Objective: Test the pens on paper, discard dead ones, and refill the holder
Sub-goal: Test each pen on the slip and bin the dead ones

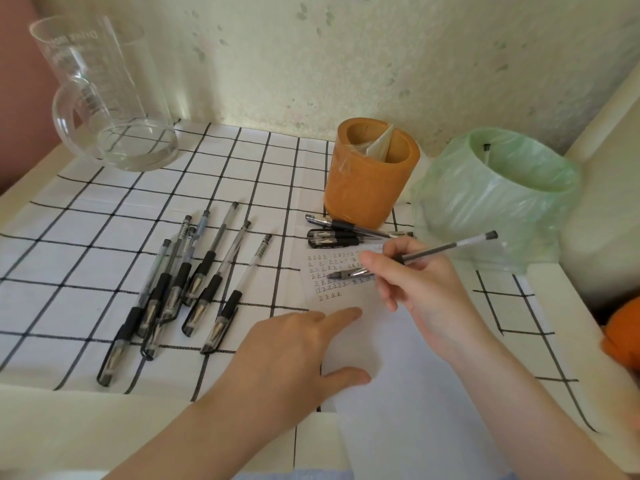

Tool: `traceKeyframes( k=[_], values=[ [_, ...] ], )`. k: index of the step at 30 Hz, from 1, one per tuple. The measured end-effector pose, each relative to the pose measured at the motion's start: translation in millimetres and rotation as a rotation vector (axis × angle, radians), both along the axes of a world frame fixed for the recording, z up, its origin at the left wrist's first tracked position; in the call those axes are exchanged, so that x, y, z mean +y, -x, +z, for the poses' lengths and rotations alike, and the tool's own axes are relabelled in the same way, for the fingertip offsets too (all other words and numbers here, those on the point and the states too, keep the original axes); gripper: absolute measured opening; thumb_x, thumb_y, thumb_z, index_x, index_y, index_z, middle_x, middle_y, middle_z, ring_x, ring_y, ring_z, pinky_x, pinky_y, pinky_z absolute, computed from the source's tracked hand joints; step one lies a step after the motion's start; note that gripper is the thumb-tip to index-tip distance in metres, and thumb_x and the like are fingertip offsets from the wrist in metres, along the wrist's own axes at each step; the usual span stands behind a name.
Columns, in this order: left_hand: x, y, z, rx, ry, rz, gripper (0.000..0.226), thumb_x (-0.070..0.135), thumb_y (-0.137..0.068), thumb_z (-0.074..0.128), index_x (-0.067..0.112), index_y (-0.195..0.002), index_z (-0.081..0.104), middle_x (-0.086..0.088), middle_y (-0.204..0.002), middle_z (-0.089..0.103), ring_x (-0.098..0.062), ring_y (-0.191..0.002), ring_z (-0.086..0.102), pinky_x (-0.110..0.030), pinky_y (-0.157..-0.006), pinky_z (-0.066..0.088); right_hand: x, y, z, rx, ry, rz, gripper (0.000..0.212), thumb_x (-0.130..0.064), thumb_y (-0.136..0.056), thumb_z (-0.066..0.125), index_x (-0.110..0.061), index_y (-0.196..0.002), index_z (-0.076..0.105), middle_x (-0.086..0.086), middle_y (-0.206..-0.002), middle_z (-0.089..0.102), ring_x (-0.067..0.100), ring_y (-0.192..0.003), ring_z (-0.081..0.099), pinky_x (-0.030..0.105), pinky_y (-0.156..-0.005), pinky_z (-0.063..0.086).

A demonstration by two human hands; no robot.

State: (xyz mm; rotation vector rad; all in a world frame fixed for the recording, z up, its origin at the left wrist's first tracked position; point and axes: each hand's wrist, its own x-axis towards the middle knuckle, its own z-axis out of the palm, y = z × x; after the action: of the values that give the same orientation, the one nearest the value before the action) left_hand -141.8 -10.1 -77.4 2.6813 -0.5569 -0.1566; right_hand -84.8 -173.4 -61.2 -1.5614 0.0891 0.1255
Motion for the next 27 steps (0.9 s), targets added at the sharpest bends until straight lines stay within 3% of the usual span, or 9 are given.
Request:
traceKeyframes(
  k=[3, 6, 9, 13, 16, 23, 27],
  values=[
    [-1.2, -0.7, -0.9, -0.004, 0.002, 0.001, 0.068, 0.069, -0.079, 0.042, 0.048, -0.139, 0.017, 0.013, -0.084, 0.046, -0.009, -0.085, 0.050, -0.023, -0.067, 0.034, 5.1, -0.3, -9.6, -0.048, 0.081, -0.007, 0.006, -0.006, -0.087, 0.063, -0.006, -0.083, 0.059, -0.002, -0.041, 0.051, 0.018, -0.039, 0.052, 0.024, -0.035, 0.030],
    [-2.1, -1.1, -2.1, -0.027, -0.008, -0.004, 0.066, 0.068, -0.080, 0.042, 0.047, -0.138, 0.018, 0.011, -0.085, 0.048, -0.010, -0.086, 0.052, -0.024, -0.066, 0.035, 8.8, 0.9, -13.9, -0.090, 0.125, 0.014, 0.020, -0.016, -0.088, 0.063, 0.001, -0.079, 0.067, 0.009, -0.052, 0.064, 0.018, -0.044, 0.060, 0.019, -0.035, 0.030],
    [-2.6, -1.2, -5.1, -0.043, 0.004, -0.001, 0.069, 0.069, -0.080, 0.042, 0.045, -0.140, 0.016, 0.013, -0.088, 0.046, -0.010, -0.094, 0.053, -0.024, -0.070, 0.036, 8.9, -1.3, -15.3, -0.138, 0.157, -0.075, 0.033, -0.022, -0.081, 0.072, 0.005, -0.065, 0.061, 0.010, -0.047, 0.058, 0.016, -0.039, 0.051, 0.016, -0.042, 0.038],
    [-2.7, -1.4, -8.3, -0.050, 0.000, 0.010, 0.074, 0.069, -0.080, 0.041, 0.042, -0.142, 0.012, 0.014, -0.094, 0.050, -0.010, -0.096, 0.053, -0.022, -0.069, 0.033, 13.1, -6.9, -25.7, -0.212, 0.248, -0.164, 0.045, -0.026, -0.078, 0.076, -0.005, -0.049, 0.049, 0.007, -0.041, 0.045, 0.014, -0.041, 0.040, 0.020, -0.045, 0.035],
    [-2.7, -2.1, -8.5, -0.044, -0.002, 0.003, 0.074, 0.070, -0.079, 0.041, 0.043, -0.142, 0.012, 0.015, -0.086, 0.042, -0.008, -0.093, 0.052, -0.021, -0.069, 0.034, 16.7, -9.6, -33.7, -0.293, 0.328, -0.200, 0.045, -0.021, -0.082, 0.073, -0.001, -0.050, 0.048, 0.016, -0.047, 0.047, 0.013, -0.048, 0.040, 0.023, -0.051, 0.035],
    [-2.9, -2.2, -10.2, -0.051, -0.006, -0.003, 0.073, 0.068, -0.081, 0.041, 0.043, -0.142, 0.012, 0.015, -0.099, 0.052, -0.010, -0.097, 0.053, -0.022, -0.071, 0.033, 16.6, -13.1, -41.7, -0.362, 0.406, -0.180, 0.039, -0.006, -0.084, 0.063, 0.000, -0.051, 0.044, -0.001, -0.045, 0.039, 0.009, -0.048, 0.034, 0.019, -0.050, 0.032],
    [-3.7, -2.7, -9.6, -0.053, -0.009, -0.007, 0.073, 0.069, -0.080, 0.040, 0.042, -0.142, 0.012, 0.015, -0.090, 0.045, -0.009, -0.096, 0.053, -0.021, -0.070, 0.033, 15.9, -13.5, -42.7, -0.373, 0.412, -0.160, 0.037, -0.007, -0.085, 0.063, 0.000, -0.052, 0.047, -0.002, -0.045, 0.042, 0.008, -0.047, 0.036, 0.018, -0.050, 0.033]
  ],
)
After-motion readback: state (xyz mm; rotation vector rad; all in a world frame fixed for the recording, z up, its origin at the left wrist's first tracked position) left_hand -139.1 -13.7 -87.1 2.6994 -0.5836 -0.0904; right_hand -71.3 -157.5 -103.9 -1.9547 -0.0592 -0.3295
